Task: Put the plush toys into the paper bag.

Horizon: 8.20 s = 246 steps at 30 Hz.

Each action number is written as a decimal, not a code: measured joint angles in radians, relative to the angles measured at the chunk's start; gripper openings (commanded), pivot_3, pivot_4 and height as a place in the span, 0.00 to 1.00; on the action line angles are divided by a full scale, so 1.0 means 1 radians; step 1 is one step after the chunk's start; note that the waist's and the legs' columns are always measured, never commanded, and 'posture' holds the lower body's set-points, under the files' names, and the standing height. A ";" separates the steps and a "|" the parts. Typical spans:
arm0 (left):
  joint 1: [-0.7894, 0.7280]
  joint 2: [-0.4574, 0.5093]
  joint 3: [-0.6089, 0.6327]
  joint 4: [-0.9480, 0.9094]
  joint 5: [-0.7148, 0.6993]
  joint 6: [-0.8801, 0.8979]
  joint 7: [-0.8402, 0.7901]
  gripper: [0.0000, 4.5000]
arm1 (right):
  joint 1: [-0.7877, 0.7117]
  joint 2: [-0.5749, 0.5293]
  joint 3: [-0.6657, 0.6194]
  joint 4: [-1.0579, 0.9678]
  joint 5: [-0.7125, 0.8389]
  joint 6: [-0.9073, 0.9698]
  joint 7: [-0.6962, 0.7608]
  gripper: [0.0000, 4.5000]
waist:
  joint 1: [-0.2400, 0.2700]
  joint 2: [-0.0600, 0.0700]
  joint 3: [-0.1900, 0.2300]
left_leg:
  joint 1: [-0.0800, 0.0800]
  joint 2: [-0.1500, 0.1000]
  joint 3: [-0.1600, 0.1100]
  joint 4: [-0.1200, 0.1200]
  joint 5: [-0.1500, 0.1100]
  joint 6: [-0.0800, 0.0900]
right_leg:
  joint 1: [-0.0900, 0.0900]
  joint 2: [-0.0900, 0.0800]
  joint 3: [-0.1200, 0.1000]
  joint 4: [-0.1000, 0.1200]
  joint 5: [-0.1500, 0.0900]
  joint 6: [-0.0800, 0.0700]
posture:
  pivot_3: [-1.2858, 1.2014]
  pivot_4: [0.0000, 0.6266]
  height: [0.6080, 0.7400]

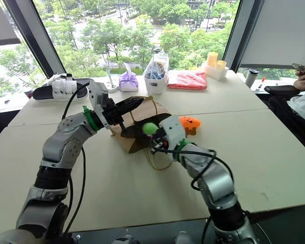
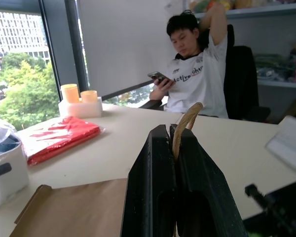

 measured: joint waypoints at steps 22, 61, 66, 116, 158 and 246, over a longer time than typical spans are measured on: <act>0.052 -0.030 0.008 -0.136 -0.054 0.069 0.135 0.00 | -0.186 0.144 0.044 0.462 -0.050 -0.416 0.137 0.78 | -0.004 0.000 0.000 | 0.000 0.000 0.000 -0.002 0.003 -0.005 | -0.002 0.001 0.000 0.000 0.000 0.000 | 0.52 0.24 1.00; 0.049 -0.008 -0.007 -0.075 0.002 0.023 0.100 0.00 | -0.386 -0.115 -0.093 1.268 -0.293 -0.951 -0.049 0.66 | -0.010 0.000 0.000 | 0.001 0.000 0.002 -0.003 0.003 -0.005 | 0.000 0.001 0.001 -0.002 0.000 0.000 | 0.52 0.24 1.00; 0.049 -0.008 -0.007 -0.076 0.004 0.022 0.102 0.00 | -0.439 -0.110 -0.093 1.392 -0.318 -1.023 -0.080 0.14 | -0.023 0.000 0.000 | 0.001 0.000 0.002 -0.003 0.003 -0.006 | 0.000 0.001 0.001 -0.002 0.000 0.000 | 0.52 0.24 1.00; -0.023 -0.023 -0.007 0.009 -0.018 0.023 0.026 0.00 | -0.092 0.082 0.018 0.457 -0.155 -0.518 0.009 0.99 | -0.001 0.000 0.000 | 0.005 0.001 0.000 -0.005 0.002 -0.003 | 0.003 0.001 0.000 -0.002 0.001 -0.001 | 0.52 0.24 1.00; -0.035 -0.035 -0.008 0.025 -0.011 0.017 0.018 0.00 | 0.073 0.016 -0.281 0.255 0.070 -0.129 -0.019 0.01 | 0.001 0.000 0.000 | 0.005 0.001 0.000 -0.003 0.000 0.000 | 0.004 0.001 0.001 -0.002 0.001 -0.001 | 0.52 0.24 1.00; 0.237 -0.069 -0.118 -0.139 0.024 0.267 0.134 1.00 | -0.004 -0.020 -0.206 0.107 0.289 -0.052 -0.111 0.01 | 0.001 0.001 0.000 | 0.001 0.001 0.001 -0.003 -0.001 0.001 | -0.001 0.000 0.001 -0.002 0.001 -0.001 | 0.52 0.24 1.00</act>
